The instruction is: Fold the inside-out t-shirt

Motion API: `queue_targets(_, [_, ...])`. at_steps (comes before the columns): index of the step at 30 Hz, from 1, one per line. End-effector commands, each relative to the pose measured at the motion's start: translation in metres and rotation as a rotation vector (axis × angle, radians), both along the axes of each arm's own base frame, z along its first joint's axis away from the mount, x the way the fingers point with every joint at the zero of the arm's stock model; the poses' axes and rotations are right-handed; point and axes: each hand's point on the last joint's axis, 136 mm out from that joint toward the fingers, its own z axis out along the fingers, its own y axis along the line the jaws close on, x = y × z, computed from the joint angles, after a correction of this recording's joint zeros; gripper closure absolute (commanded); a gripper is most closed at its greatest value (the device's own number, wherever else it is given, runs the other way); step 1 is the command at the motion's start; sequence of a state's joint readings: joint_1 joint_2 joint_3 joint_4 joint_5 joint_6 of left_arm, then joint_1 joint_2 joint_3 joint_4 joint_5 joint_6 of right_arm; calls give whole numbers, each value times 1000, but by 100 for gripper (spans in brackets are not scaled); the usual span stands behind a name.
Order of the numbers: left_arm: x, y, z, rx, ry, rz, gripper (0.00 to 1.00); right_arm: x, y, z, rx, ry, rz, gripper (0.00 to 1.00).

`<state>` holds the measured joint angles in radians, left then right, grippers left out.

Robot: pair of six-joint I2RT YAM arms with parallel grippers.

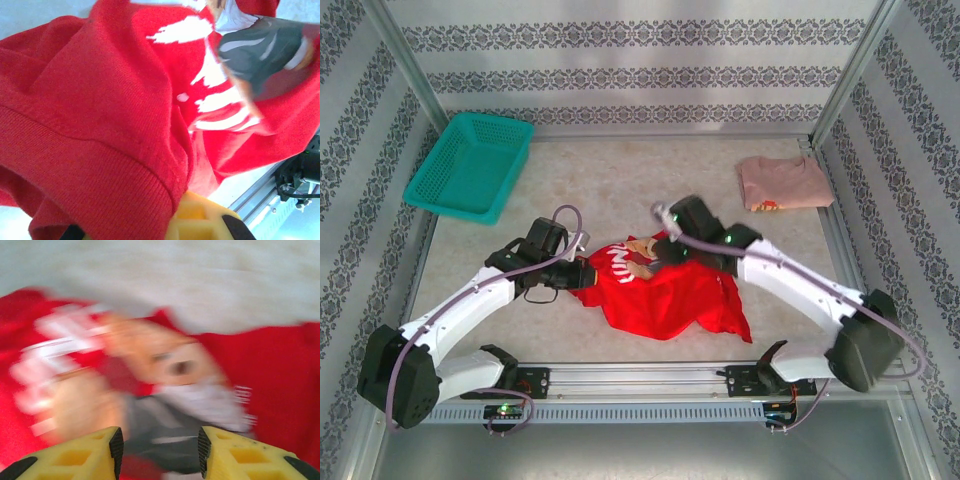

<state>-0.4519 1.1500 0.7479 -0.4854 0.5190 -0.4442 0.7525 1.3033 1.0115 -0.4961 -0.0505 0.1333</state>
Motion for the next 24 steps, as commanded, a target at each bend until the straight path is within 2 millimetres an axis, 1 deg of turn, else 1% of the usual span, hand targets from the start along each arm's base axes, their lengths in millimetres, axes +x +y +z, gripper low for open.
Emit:
queue_targets(1, [3,-8,13,-34,-47,-28,100,-33,42,-5,108,14,241,54])
queue_targets(2, [3,-9,15,-35,-49,-29,100,-43,48,-14,103,35,291,53])
queue_targets(3, [3,-8,16,-35,-50,-28,100,-45,49,-21,80,29,304,50])
queue_targets(4, [4,-8,19,-36,-56,-30,100,-45,49,-29,37,4,310,41])
queue_targets(5, [4,-8,19,-34,-56,-32,100,-43,47,-35,-22,-33,316,29])
queue_targets(6, [3,-8,19,-31,-55,-31,100,-38,45,-40,-77,-70,317,23])
queue_targets(8, [3,-7,19,-26,-54,-32,100,-33,43,-51,-165,-116,340,20])
queue_targets(10, [3,-7,20,-28,-53,-29,100,-34,48,-63,-173,-92,371,20])
queue_targets(11, [3,-7,20,-29,-51,-29,100,-32,53,-69,-164,-82,371,23])
queue_targets(12, [3,-7,20,-28,-52,-26,100,-32,57,-74,-157,-73,378,27])
queue_targets(13, [2,-6,19,-26,-52,-23,100,-30,60,-80,-156,-65,384,36])
queue_targets(15, [1,-4,18,-15,-55,-17,100,-19,60,-87,-158,-42,354,67])
queue_targets(16, [2,-1,16,-2,-59,-7,100,-10,57,-84,-150,-21,328,84])
queue_targets(17, [2,3,14,19,-65,2,100,-4,54,-74,-124,-4,306,99])
queue_targets(19, [3,13,5,78,-79,26,100,2,53,-39,36,37,276,100])
queue_targets(21, [4,18,-6,156,-110,23,100,9,56,3,313,147,250,100])
queue_targets(22, [5,19,-10,191,-127,20,95,13,56,15,399,196,235,100])
queue_targets(23, [7,20,-13,231,-150,17,88,17,57,25,463,246,233,100])
queue_targets(24, [10,20,-13,269,-176,13,78,23,56,28,492,293,211,100])
